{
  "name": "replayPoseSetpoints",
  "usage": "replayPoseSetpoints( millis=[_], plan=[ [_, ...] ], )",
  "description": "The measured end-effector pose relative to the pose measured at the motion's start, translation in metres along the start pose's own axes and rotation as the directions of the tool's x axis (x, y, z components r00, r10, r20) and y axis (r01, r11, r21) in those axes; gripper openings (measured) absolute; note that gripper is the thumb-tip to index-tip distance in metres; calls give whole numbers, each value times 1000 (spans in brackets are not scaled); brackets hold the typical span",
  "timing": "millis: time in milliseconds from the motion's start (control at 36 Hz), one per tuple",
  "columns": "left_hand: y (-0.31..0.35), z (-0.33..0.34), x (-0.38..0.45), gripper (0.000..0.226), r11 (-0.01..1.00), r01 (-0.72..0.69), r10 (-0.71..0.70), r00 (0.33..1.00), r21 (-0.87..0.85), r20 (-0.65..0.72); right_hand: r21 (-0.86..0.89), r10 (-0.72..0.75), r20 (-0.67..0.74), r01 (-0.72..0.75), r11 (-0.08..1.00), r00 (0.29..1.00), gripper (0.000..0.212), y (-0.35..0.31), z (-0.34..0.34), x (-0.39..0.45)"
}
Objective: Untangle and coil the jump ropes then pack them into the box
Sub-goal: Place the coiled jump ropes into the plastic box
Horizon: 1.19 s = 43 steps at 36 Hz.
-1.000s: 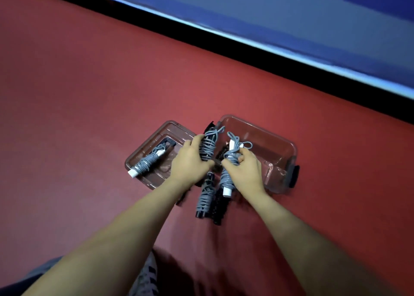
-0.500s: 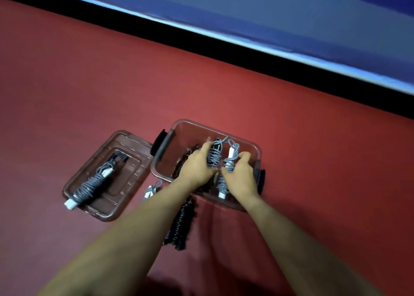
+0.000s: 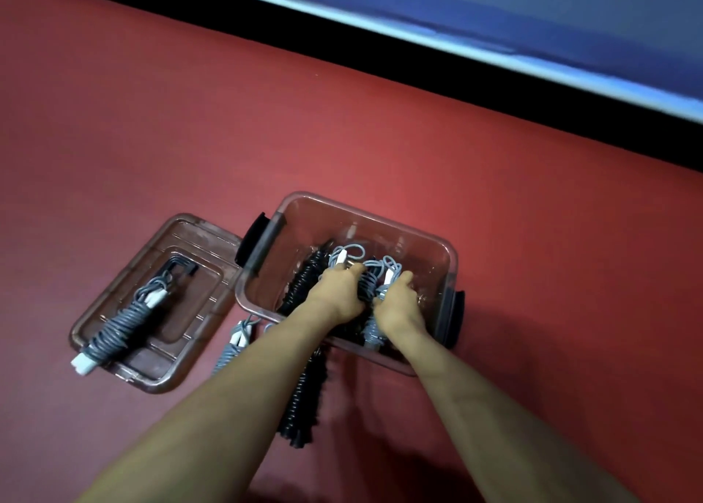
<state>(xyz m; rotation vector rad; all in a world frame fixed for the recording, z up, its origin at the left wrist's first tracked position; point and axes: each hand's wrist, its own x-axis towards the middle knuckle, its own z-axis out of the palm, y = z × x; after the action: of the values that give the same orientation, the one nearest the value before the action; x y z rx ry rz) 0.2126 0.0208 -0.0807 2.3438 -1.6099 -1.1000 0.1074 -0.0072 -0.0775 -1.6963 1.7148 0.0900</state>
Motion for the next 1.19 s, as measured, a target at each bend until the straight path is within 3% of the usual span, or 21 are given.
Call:
replayPoseSetpoints(
  millis=[111, 361, 500, 667, 806, 917, 1000, 1083, 1194],
  plan=[
    [-4, 3, 3, 67, 994, 9, -17, 998, 113, 67, -54, 7, 16, -6, 999, 1000, 45, 3, 4, 4],
    [2, -3, -6, 53, 967, -25, 32, 999, 253, -23, -184, -56, -3, 54, 981, 998, 45, -2, 1, -4],
    [12, -21, -30, 38, 980, -67, 105, 975, 187, -198, -117, -224, -142, 209, 971, 964, 32, -13, -13, -28],
    [5, -37, -81, 21, 993, -115, 113, 866, 26, -487, -17, -381, -312, 396, 918, 870, 8, -19, -19, -75],
    [-16, -36, -129, 14, 989, -127, 58, 801, -74, -596, 1, -468, -320, 494, 869, 824, 11, -24, -6, -118],
    [-33, -27, -158, 10, 985, -75, -30, 807, -154, -589, -17, -506, -286, 524, 851, 814, 14, -25, 11, -142],
    [-45, -15, -164, 6, 979, -17, -98, 832, -203, -547, -12, -475, -228, 486, 874, 850, 15, -20, 20, -148],
    [-56, 0, -162, 10, 974, 110, -183, 900, -200, -396, -74, -416, -96, 411, 909, 904, 17, -10, 37, -144],
    [-74, 25, -151, 36, 956, 265, -283, 947, -128, -154, -136, -288, 47, 292, 947, 956, 17, 3, 61, -131]
  ],
)
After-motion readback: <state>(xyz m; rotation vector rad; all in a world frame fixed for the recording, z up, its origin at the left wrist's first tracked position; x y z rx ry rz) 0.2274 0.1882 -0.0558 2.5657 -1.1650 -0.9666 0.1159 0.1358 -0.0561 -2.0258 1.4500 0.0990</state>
